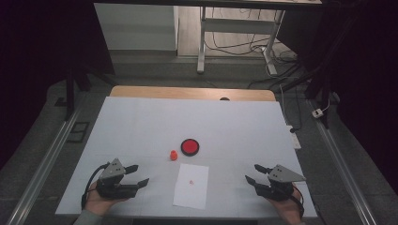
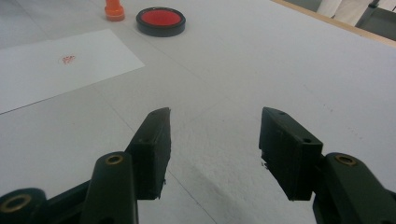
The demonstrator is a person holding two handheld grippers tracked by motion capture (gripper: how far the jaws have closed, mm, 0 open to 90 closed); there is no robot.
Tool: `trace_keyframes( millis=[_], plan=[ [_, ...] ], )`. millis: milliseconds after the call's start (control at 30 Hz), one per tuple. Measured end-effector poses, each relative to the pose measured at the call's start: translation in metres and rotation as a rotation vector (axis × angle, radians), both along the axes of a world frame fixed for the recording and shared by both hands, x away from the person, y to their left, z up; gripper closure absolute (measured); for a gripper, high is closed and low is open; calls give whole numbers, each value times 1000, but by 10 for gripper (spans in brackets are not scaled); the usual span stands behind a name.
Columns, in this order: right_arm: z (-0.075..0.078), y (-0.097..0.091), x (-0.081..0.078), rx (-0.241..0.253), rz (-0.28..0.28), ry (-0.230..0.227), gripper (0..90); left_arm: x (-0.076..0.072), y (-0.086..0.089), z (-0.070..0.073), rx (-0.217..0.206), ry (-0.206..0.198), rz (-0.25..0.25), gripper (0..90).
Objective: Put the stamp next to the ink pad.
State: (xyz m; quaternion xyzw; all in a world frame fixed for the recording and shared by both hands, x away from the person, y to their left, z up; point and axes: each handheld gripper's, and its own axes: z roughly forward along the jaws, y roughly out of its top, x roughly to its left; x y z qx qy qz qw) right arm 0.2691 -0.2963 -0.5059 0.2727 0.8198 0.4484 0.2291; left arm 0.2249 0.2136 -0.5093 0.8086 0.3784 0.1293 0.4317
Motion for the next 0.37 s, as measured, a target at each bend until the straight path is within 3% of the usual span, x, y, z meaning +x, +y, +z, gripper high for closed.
trace_keyframes(
  millis=[367],
  plan=[
    [0,1,0,10,1,-5,431,1,4,0,-10,7,12,319]
  ],
)
